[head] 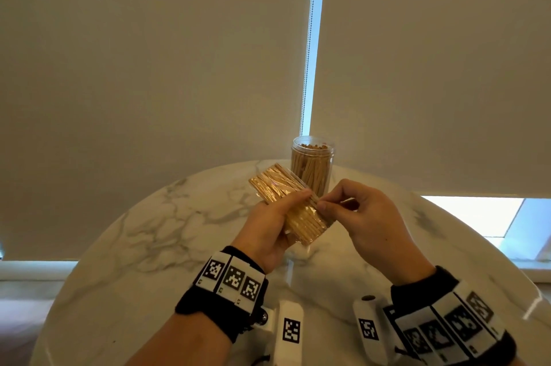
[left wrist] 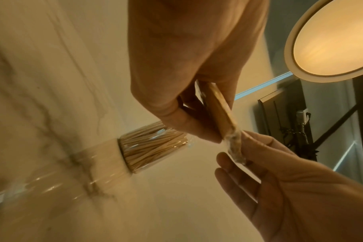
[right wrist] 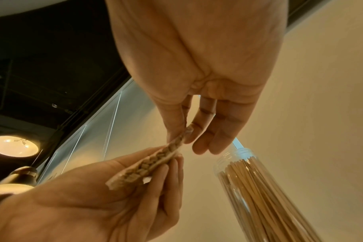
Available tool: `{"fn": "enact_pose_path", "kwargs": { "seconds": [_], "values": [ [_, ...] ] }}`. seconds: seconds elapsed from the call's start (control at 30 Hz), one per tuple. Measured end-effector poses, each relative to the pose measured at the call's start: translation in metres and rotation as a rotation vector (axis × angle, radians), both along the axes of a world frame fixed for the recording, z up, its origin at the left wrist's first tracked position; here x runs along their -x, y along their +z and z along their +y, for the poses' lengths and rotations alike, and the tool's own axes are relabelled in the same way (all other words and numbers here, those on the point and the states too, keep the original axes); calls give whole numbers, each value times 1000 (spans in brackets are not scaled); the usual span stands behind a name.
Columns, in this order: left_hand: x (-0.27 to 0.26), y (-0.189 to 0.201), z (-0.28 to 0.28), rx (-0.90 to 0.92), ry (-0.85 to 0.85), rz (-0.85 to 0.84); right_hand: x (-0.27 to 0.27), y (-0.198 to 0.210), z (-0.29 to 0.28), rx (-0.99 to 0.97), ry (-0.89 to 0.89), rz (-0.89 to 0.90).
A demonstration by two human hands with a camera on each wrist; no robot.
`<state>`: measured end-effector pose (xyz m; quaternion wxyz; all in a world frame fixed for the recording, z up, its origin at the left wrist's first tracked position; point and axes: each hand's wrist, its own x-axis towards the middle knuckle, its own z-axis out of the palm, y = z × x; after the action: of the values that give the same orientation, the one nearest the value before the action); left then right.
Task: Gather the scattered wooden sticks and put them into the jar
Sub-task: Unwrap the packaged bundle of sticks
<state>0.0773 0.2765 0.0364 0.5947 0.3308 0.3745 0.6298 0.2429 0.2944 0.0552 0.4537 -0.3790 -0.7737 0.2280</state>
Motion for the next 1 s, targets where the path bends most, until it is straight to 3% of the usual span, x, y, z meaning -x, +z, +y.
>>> {"fn": "enact_pose_path", "kwargs": {
  "seconds": [0.33,0.53,0.8,1.0],
  "values": [
    [-7,3,-3,-104,71,109,0,2,-3,-82,-39,28],
    [-6,5,-2,-129,91,33,-2,10,-8,-54,22,86],
    [-11,-1,2,-51,182,56,-1,3,-5,-107,-16,-14],
    [4,1,2,-11,189,-85,6,7,-14,-105,106,-128]
  ]
}}
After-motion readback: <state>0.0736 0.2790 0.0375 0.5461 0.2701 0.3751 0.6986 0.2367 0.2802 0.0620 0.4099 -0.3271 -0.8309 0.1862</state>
